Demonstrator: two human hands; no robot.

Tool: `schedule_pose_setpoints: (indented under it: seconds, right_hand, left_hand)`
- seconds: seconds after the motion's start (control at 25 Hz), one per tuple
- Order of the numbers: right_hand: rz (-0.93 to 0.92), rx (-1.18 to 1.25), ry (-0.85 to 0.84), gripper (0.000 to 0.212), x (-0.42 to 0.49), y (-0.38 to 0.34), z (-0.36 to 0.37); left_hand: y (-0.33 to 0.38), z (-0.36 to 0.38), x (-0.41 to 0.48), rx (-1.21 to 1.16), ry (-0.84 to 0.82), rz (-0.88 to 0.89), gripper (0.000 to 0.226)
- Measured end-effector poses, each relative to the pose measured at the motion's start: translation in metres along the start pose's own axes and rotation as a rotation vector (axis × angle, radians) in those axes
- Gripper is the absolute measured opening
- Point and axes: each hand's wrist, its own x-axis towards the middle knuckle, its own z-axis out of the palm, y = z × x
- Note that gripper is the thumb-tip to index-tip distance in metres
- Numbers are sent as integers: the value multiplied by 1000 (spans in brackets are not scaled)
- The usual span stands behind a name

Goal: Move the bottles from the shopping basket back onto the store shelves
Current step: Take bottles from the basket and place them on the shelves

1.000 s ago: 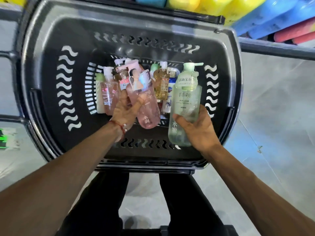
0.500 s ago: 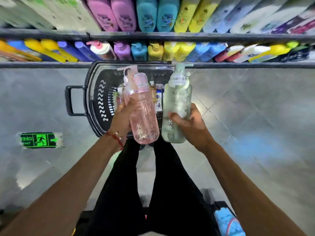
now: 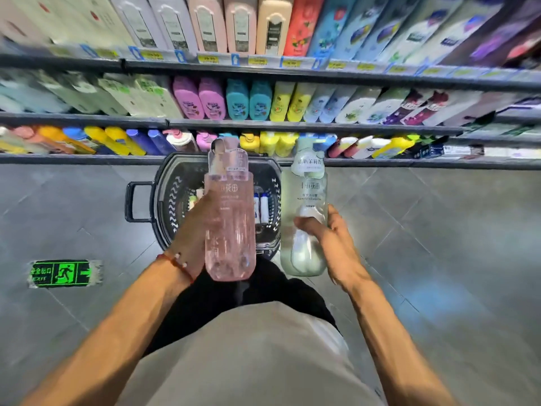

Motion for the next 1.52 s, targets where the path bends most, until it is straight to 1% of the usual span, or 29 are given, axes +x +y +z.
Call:
schedule_pose_setpoints:
  seconds: [0.04, 0.12, 0.16, 0.2, 0.24, 0.28, 0.36, 0.4, 0.44, 0.48, 0.6, 0.64, 0.72, 0.8, 0.92, 1.0, 1.16, 1.24, 1.36, 1.52]
  right_hand:
    - [-17, 8, 19, 49, -10, 1, 1]
    - [-47, 16, 73, 72, -32, 3, 6]
    - [-72, 30, 94, 76, -45, 4, 8]
    - [-100, 48, 109, 75, -56, 5, 10]
    - [-129, 60, 119, 71, -69, 6, 11]
    - [-143, 73, 138, 65, -82, 7, 13]
    - [-196, 96, 177, 57, -109, 5, 15]
    - [-216, 96, 184, 56, -120, 2, 16]
    - [-229, 96, 191, 55, -127, 4, 16]
    - [-240, 106, 208, 55, -135, 6, 15]
    - [-273, 145, 266, 57, -160, 8, 7]
    - [-287, 150, 281, 58, -167, 8, 2]
    - [-319, 167, 299, 59, -177, 4, -8]
    - [-353, 179, 322, 60, -182, -3, -23]
    - [-412, 175, 350, 58, -186, -16, -60]
    - [-471, 156, 354, 57, -187, -27, -95]
    - [-558, 127, 314, 58, -193, -47, -173]
    - [-593, 116, 306, 58, -196, -57, -219]
    - [-608, 103, 297, 59, -197, -63, -285]
    - [-618, 83, 309, 59, -193, -70, -353]
  left_hand:
    - [0, 2, -8, -8, 9, -1, 69]
    - [1, 8, -23, -27, 16, -25, 75]
    - [-1, 8, -28, -47, 3, -16, 76]
    - [-2, 10, -33, -62, -17, 5, 72]
    - [-3, 13, -38, -56, -36, 23, 68]
    - [-6, 14, -45, -42, -41, 30, 68]
    - [-3, 19, -60, -25, -70, 25, 82]
    - [-2, 21, -65, -24, -102, 13, 86]
    - [-2, 22, -70, -21, -130, 19, 85]
    - [0, 26, -76, -11, -158, 35, 83]
    - [5, 42, -92, 2, -222, 99, 88]
    - [8, 49, -96, -4, -245, 113, 83]
    - [16, 66, -106, 9, -294, 155, 66]
    - [24, 86, -113, 49, -320, 179, 60]
    - [39, 133, -129, 118, -387, 250, 52]
    - [46, 172, -133, 142, -383, 282, 47]
    - [50, 253, -131, 114, -399, 314, 54]
    - [51, 302, -131, 101, -387, 328, 53]
    - [47, 367, -129, 104, -370, 367, 51]
    - [46, 430, -117, 97, -351, 396, 50]
